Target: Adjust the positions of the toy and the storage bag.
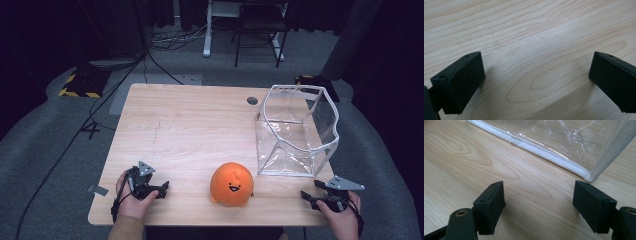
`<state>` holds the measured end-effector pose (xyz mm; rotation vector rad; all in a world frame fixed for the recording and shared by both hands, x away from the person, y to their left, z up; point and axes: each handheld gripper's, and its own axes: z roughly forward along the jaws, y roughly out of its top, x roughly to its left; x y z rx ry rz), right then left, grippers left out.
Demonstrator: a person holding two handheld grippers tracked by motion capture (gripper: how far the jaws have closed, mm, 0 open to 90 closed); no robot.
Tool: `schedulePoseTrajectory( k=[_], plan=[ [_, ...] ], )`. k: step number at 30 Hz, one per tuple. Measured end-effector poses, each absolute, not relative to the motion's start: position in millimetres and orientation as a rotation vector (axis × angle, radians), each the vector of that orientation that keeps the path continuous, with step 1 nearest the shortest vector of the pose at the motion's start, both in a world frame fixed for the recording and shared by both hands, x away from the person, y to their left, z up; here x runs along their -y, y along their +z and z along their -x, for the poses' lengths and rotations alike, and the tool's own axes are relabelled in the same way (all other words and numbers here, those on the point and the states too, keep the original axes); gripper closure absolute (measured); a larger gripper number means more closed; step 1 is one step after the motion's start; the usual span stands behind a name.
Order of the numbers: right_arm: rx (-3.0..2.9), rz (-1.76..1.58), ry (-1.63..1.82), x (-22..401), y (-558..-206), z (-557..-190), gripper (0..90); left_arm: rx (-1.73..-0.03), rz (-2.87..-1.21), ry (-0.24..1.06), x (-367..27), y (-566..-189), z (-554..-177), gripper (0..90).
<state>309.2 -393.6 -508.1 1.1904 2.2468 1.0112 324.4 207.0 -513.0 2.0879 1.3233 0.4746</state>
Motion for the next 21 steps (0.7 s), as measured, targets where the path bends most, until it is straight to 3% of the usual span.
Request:
schedulePoseTrajectory(
  k=[4, 7, 13, 21],
  plan=[
    [-2.242, -1.197, 1.008, 393, -508, -309, 25.7, -1.304, -2.078, 0.478, -208, -512, -322, 7.6],
    [-2.241, -1.197, 1.020, 394, -508, -309, 29.6, -1.291, -2.091, 0.477, -209, -508, -320, 19.1],
    [-2.233, -1.191, 1.054, 399, -491, -298, 39.8, -1.280, -2.100, 0.488, -207, -500, -319, 22.3],
    [-2.188, -1.204, 1.053, 406, -463, -298, 43.3, -1.244, -2.089, 0.474, -202, -485, -319, 24.8]
  ],
)
